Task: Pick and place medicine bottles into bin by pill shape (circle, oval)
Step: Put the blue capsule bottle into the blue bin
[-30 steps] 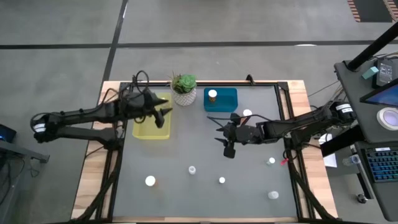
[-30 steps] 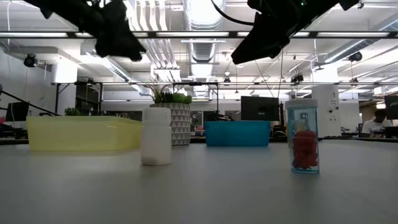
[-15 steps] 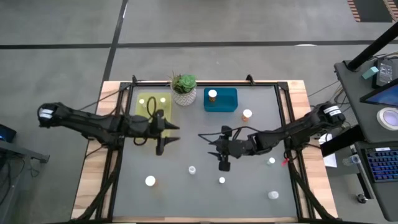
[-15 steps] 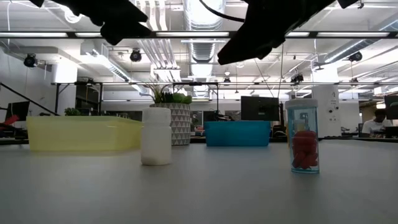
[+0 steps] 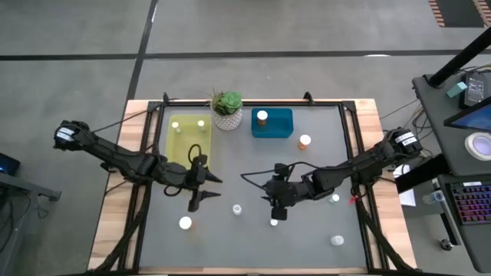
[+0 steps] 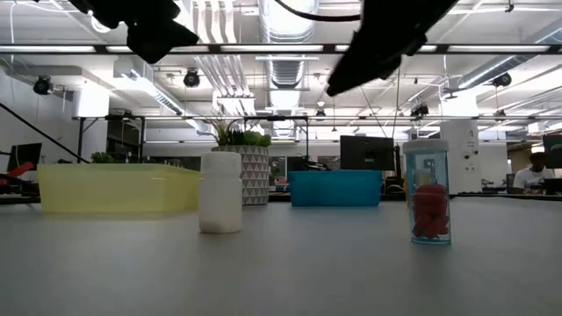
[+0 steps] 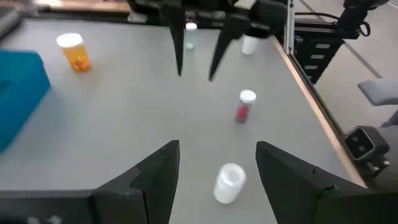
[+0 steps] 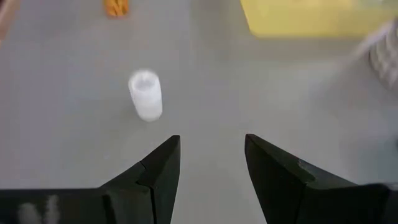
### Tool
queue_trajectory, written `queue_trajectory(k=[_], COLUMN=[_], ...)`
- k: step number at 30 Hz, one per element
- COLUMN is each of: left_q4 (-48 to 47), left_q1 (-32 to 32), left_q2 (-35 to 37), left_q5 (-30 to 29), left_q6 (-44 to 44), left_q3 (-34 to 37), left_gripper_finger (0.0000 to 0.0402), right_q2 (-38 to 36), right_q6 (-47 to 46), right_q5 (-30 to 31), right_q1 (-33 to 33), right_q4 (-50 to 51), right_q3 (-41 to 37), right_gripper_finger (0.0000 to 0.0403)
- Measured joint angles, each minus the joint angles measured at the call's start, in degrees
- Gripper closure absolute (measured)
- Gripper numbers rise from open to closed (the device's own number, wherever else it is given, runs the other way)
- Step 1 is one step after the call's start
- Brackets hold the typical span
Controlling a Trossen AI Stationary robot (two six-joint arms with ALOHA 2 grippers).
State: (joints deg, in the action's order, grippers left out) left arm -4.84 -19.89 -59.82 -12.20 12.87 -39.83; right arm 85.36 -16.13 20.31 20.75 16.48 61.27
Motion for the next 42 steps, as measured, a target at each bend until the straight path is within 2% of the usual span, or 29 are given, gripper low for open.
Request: queue_trajectory(k=[4, 8, 12, 18, 31, 33, 38, 42], left_q4=[0.30, 0.43, 0.35, 0.55, 0.33, 0.33, 0.33, 0.31], left_q1=[-1.37, -2.39, -3.60, -4.98, -5.04, -5.02, -4.99, -4.98], left_q2=[-2.02, -4.66, -7.70, -11.41, -11.64, -11.64, -11.64, -11.64], left_q5=[-0.09, -0.08, 0.23, 0.63, 0.54, 0.51, 0.16, 0.16], left_q6=[3.27, 6.88, 9.28, 7.56, 6.25, 6.25, 6.22, 6.20], left_q3=[0.00, -0.06, -1.12, -4.12, -5.20, -5.18, -5.16, -5.14], left_gripper_finger=[0.0204, 0.0204, 0.0204, 0.0204, 0.0204, 0.0204, 0.0204, 0.0204], right_q2=[-0.07, -0.13, -0.16, 0.04, 2.22, 3.15, 4.90, 5.63], right_q6=[-4.79, -5.48, -5.39, -8.34, -7.85, -5.43, -4.63, -7.28], right_q5=[-4.47, -9.86, -10.02, -9.83, -9.59, -9.56, -5.89, -5.89], right_q1=[0.64, 2.42, 5.49, 8.93, 11.13, 11.47, 12.33, 12.27], right_q4=[8.75, 12.10, 12.18, 11.60, 11.77, 11.49, 10.54, 10.22], right_q3=[2.20, 2.97, 2.25, 1.22, 0.88, 0.90, 0.90, 0.90], right_gripper_finger=[0.0229, 0.0229, 0.0229, 0.0229, 0.0230, 0.0244, 0.0310, 0.0321])
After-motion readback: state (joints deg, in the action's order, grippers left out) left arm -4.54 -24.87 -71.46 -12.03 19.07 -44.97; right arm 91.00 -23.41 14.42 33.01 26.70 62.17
